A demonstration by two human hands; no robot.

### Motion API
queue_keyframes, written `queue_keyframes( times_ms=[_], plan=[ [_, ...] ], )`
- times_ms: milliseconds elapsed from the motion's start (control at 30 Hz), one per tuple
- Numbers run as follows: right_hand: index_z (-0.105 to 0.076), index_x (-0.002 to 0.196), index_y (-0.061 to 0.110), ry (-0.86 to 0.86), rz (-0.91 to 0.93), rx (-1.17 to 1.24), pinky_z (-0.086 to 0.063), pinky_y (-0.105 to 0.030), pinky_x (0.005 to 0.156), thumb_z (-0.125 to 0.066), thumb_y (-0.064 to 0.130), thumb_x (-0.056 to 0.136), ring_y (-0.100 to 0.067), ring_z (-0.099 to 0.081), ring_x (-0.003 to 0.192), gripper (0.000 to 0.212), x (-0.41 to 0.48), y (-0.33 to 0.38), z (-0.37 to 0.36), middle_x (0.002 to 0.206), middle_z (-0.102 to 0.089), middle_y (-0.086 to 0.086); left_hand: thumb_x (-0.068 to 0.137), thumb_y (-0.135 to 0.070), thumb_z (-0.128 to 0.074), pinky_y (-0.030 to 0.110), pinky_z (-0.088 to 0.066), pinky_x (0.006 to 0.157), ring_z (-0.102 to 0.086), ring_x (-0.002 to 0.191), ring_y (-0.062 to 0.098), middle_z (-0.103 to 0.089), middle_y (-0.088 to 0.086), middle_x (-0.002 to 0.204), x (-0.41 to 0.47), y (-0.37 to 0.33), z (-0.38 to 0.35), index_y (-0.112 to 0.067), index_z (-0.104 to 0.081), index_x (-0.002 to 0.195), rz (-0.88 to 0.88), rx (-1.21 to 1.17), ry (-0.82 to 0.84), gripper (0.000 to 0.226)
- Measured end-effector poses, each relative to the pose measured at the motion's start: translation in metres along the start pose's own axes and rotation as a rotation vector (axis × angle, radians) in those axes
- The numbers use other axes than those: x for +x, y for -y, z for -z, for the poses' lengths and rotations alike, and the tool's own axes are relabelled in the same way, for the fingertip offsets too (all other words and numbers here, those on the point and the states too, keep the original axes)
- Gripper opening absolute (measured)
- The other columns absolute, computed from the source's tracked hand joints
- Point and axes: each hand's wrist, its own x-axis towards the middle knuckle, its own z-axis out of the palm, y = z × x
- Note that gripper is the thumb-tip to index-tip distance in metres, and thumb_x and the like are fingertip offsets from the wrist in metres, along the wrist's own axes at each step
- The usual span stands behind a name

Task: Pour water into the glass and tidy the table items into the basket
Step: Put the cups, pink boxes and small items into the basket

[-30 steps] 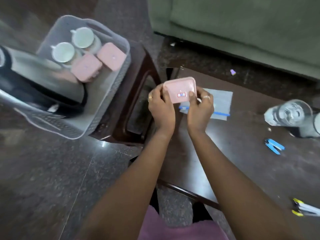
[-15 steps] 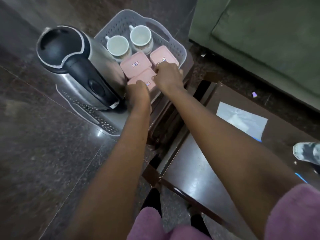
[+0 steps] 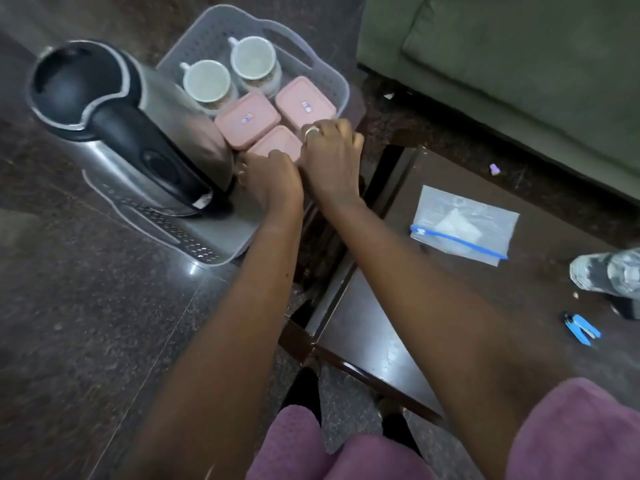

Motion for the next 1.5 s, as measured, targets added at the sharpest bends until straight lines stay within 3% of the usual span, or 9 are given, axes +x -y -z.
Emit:
queue_keyframes(
  times_ms=[133,200,333,467,567,733,1000,1267,1500],
  plan=[
    [-0.069,0.102,0.007,-0.15,-0.09,0.126,-0.042,-0.042,0.081,-0.054,0.012,0.082,-0.035,-0.056,0.103,0.026,-0.05,-0.038,0.014,0.109,-0.067,-0.011,0.081,0.009,-0.042,0.021,-0.024,0.105,-0.04,0.129,0.029,-0.039,0.021,0.139,-0.061,0.01,-0.016,0.0,-0.049,0.129,-0.361,-0.184,-0.094,0.05],
    [-0.067,0.106,0.007,-0.143,-0.235,0.154,-0.042,-0.043,0.081,-0.056,0.012,0.082,-0.037,-0.055,0.103,0.028,-0.079,-0.071,0.018,0.111,-0.066,-0.014,0.078,0.013,-0.044,0.02,-0.028,0.107,-0.045,0.125,0.032,-0.044,0.023,0.133,-0.101,0.029,-0.034,0.003,-0.053,0.123,-0.493,-0.184,-0.009,0.047],
    [-0.064,0.109,0.004,-0.051,-0.519,0.131,-0.042,-0.045,0.084,-0.055,0.013,0.087,-0.038,-0.053,0.104,0.025,-0.158,-0.153,0.02,0.113,-0.062,-0.017,0.077,0.015,-0.045,-0.008,-0.019,0.093,-0.049,0.119,0.029,-0.049,0.022,0.127,-0.183,0.085,-0.077,0.002,-0.058,0.116,-0.581,-0.043,0.31,0.043],
    [-0.06,0.108,0.0,-0.192,-0.822,0.332,-0.044,-0.05,0.089,-0.049,0.011,0.088,-0.039,-0.053,0.104,0.024,-0.245,-0.223,0.029,0.11,-0.058,-0.025,0.081,0.009,-0.046,0.013,-0.028,0.101,-0.048,0.12,0.027,-0.049,0.015,0.129,-0.25,0.143,-0.11,-0.006,-0.058,0.119,-0.644,0.226,0.598,0.043],
    [-0.062,0.108,0.007,-0.34,-1.222,0.428,-0.034,-0.036,0.091,-0.05,0.017,0.09,-0.036,-0.049,0.107,0.024,-0.292,-0.271,0.04,0.113,-0.059,-0.017,0.082,0.005,-0.046,0.029,-0.029,0.108,-0.043,0.125,0.028,-0.045,0.015,0.134,-0.29,0.175,-0.129,-0.007,-0.052,0.125,-0.685,0.427,0.778,0.045],
    [-0.053,0.127,0.014,-0.313,-1.432,-0.013,-0.037,-0.046,0.095,-0.058,0.021,0.086,-0.042,-0.045,0.112,0.042,-0.361,-0.334,0.062,0.132,-0.044,-0.022,0.085,0.0,-0.046,0.03,-0.025,0.112,-0.038,0.13,0.029,-0.042,0.018,0.14,-0.334,0.201,-0.171,-0.004,-0.046,0.132,-0.87,0.687,0.944,0.047],
    [-0.041,0.134,0.032,-0.334,-1.951,0.036,-0.04,-0.045,0.092,-0.052,0.046,0.09,-0.039,-0.044,0.11,0.048,-0.399,-0.419,0.077,0.137,-0.034,-0.025,0.087,-0.016,-0.056,0.03,-0.02,0.115,-0.032,0.133,0.027,-0.037,0.014,0.144,-0.369,0.209,-0.256,-0.006,-0.028,0.141,-1.362,1.036,1.047,0.061],
    [-0.051,0.124,0.014,-0.309,-2.013,0.252,-0.042,-0.043,0.096,-0.045,0.015,0.094,-0.04,-0.042,0.115,0.03,-0.396,-0.422,0.078,0.127,-0.04,-0.021,0.089,-0.004,-0.052,0.037,-0.043,0.096,-0.045,0.119,0.027,-0.048,0.009,0.131,-0.371,0.212,-0.268,-0.011,-0.044,0.129,-1.52,1.139,1.019,0.042],
    [-0.062,0.113,0.005,-0.235,-1.646,0.185,-0.039,-0.044,0.095,-0.054,0.022,0.089,-0.038,-0.048,0.111,0.03,-0.365,-0.376,0.076,0.122,-0.051,-0.018,0.089,-0.001,-0.049,0.039,-0.046,0.09,-0.046,0.115,0.027,-0.048,0.008,0.129,-0.322,0.207,-0.244,-0.012,-0.046,0.126,-1.397,1.029,1.01,0.039]
  ],
)
